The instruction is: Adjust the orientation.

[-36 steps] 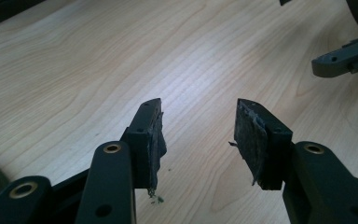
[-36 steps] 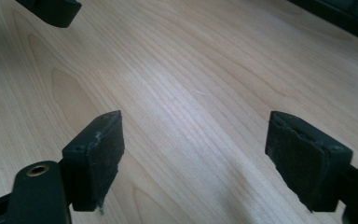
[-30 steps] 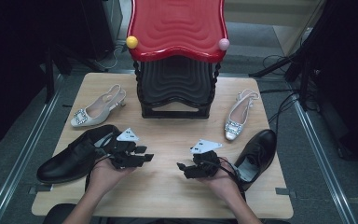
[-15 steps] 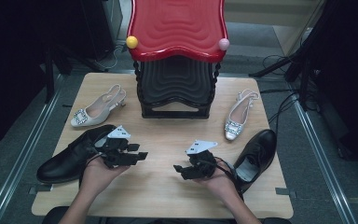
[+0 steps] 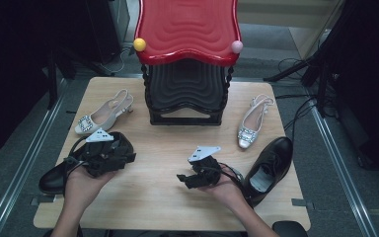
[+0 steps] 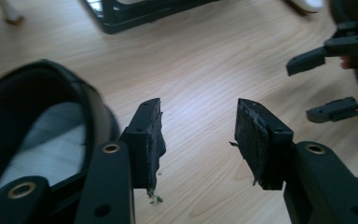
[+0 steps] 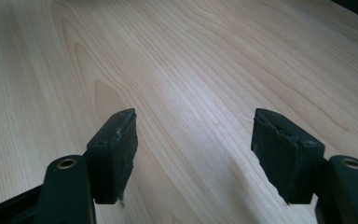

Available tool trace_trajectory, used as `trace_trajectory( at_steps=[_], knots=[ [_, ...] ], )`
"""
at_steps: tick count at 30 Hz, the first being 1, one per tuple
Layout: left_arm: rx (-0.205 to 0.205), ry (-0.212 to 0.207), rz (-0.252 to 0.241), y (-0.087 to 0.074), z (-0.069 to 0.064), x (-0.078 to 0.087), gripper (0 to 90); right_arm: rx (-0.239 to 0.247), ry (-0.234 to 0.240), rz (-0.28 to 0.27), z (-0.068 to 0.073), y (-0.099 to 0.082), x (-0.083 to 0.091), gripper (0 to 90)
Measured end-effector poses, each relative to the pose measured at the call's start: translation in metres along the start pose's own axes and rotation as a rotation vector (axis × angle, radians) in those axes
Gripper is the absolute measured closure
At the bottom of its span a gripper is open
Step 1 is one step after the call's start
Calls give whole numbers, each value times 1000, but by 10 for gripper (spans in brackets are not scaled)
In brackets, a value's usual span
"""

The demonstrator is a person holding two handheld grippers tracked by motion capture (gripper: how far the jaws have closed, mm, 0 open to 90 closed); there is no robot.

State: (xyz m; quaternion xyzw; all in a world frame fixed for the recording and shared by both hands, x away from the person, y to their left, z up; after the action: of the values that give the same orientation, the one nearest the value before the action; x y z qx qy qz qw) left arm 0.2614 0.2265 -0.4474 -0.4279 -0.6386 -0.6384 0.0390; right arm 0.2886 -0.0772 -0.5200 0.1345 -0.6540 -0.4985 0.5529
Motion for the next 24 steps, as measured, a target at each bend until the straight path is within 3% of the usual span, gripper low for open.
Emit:
trace_trajectory(
  at_steps=[4,9,12,19,24],
  knots=[
    [3,41,1,9,8,6,680,6,26,3,3,4,-7,337],
    [66,54,3,18,28,5,822,26,41,9,7,8,-11,342],
    [76,63,20,20,42,-3,845,25,43,11,7,9,-11,345],
    [155,62,47,9,66,-16,899,9,33,5,5,6,-6,349],
    [138,85,79,8,67,-29,899,-3,20,13,3,3,-4,349]
  ],
)
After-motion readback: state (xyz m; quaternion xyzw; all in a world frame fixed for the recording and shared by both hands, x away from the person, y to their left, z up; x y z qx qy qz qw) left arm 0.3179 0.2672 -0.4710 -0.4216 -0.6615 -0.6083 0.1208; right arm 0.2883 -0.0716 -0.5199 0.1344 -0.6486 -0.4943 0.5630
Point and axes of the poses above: each handheld gripper's, and its own axes: x roughly backward along the jaws, y roughly out of its top, z roughly to its left, the point moved 1 cm from there along -x, roughly forward along the jaws, and after that the axes turned 8 degrees about -z, right-handed, at the moved point
